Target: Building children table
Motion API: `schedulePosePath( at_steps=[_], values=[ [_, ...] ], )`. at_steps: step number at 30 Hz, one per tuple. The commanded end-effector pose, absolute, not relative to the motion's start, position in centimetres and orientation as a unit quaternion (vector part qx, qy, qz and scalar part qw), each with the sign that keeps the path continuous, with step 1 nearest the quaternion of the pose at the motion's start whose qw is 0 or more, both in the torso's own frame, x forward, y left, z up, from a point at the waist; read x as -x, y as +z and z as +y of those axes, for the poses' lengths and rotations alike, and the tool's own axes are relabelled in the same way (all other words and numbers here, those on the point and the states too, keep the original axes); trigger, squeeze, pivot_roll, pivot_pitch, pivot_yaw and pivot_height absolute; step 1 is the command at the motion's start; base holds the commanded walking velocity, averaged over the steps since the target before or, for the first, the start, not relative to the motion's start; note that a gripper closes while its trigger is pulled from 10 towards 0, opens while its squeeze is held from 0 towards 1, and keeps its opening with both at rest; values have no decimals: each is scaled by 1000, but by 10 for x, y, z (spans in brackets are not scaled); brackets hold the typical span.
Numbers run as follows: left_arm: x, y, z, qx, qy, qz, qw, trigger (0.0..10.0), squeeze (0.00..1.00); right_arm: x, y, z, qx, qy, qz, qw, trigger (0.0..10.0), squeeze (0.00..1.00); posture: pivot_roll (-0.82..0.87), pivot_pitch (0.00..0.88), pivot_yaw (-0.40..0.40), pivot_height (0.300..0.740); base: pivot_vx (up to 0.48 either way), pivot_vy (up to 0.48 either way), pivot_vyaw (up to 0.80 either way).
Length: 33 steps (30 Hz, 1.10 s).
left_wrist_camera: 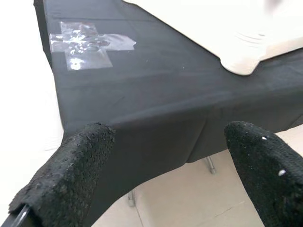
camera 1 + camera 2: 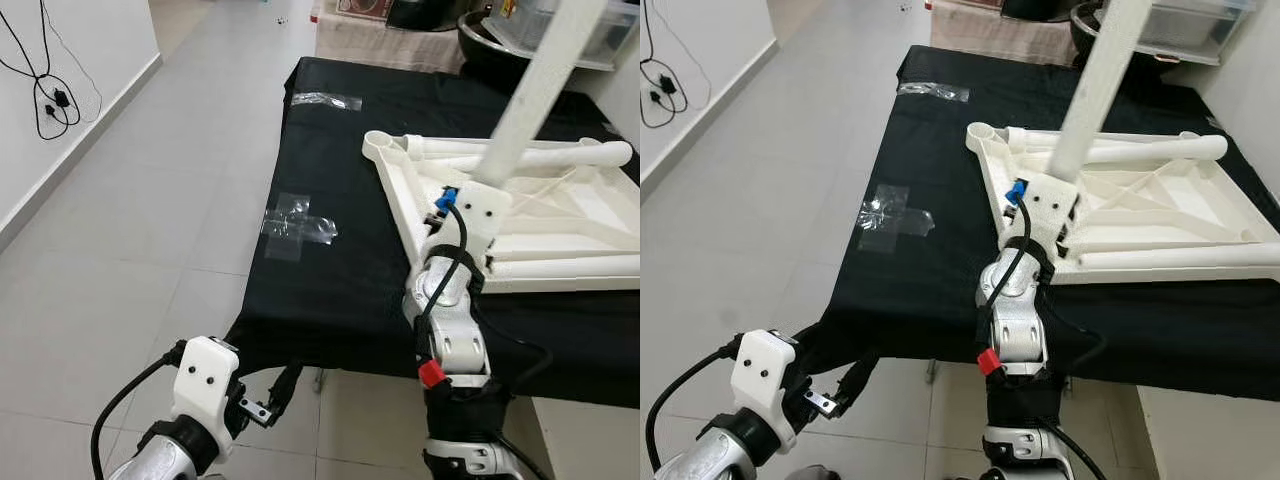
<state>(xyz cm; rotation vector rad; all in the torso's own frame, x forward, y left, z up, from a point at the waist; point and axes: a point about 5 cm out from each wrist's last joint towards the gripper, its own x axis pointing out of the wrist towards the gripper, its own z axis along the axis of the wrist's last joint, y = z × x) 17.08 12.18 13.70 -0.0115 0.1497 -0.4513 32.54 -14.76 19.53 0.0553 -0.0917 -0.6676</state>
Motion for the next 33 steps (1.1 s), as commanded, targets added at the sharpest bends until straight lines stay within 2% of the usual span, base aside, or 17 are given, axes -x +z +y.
schedulePosePath(
  at_steps=[1, 4, 9, 10, 14, 15, 23, 33],
  values=[
    [-169, 132, 120, 9, -229, 85, 970, 10000, 0, -320, 160, -99, -106, -327, 92, 934, 0, 0, 142, 123, -109, 740, 0, 0, 0],
    [-169, 132, 119, 7, -232, 85, 969, 10000, 0, -320, 161, -90, -122, -339, 110, 926, 0, 0, 144, 124, -111, 740, 0, 0, 0],
    [-168, 131, 119, 6, -235, 85, 968, 10000, 0, -319, 164, -91, -126, -339, 111, 926, 0, 0, 137, 128, -108, 740, 0, 0, 0],
    [-168, 131, 118, 6, -237, 85, 968, 10000, 0, -319, 164, -92, -124, -333, 108, 929, 5255, 0, 135, 126, -105, 740, 0, 0, 0],
    [-168, 131, 118, 6, -238, 85, 968, 10000, 0, -319, 165, -92, -122, -331, 107, 930, 5255, 0, 135, 126, -105, 740, 0, 0, 0],
    [-169, 131, 118, 6, -239, 85, 967, 10000, 0, -320, 165, -92, -127, -327, 107, 930, 10000, 0, 131, 131, -102, 740, 0, 0, 0],
    [-169, 130, 117, 5, -242, 86, 966, 10000, 0, -325, 175, -103, -157, -342, 92, 922, 10000, 0, 136, 131, -101, 740, 0, 0, 0],
    [-170, 130, 117, 7, -244, 87, 966, 10000, 0, -328, 178, -106, -175, -317, 93, 927, 10000, 0, 129, 133, -100, 740, 0, 0, 0]
  ],
)
